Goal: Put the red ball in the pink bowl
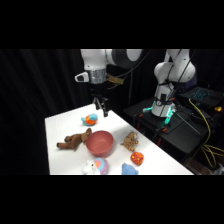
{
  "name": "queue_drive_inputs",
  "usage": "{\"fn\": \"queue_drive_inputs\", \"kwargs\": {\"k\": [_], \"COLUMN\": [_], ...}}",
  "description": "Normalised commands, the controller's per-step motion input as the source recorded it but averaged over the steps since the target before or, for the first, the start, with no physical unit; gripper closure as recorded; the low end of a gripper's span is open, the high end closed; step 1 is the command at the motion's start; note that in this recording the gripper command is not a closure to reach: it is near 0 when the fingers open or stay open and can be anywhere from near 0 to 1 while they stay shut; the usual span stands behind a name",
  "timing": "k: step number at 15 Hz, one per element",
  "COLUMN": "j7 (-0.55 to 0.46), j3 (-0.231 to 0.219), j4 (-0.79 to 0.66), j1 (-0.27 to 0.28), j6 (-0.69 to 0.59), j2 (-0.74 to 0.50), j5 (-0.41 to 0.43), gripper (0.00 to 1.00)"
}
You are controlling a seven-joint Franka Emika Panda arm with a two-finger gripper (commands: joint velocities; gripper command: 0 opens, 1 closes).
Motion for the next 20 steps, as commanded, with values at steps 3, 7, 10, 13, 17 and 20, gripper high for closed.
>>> {"fn": "queue_drive_inputs", "kwargs": {"k": [3, 7, 10, 13, 17, 20], "j7": [0.03, 0.19, 0.27, 0.29, 0.29, 0.22], "j3": [-0.006, 0.039, 0.087, 0.090, 0.057, 0.030], "j4": [-0.02, -0.10, -0.15, -0.17, -0.11, -0.09], "j1": [0.025, 0.096, 0.142, 0.142, 0.125, 0.104], "j6": [0.03, 0.15, 0.26, 0.36, 0.33, 0.24], "j2": [-0.02, -0.05, -0.03, 0.02, 0.10, 0.08], "j5": [-0.044, -0.151, -0.133, -0.112, -0.138, -0.104], "gripper": [0.00, 0.00, 0.00, 0.00, 0.00, 0.00]}}
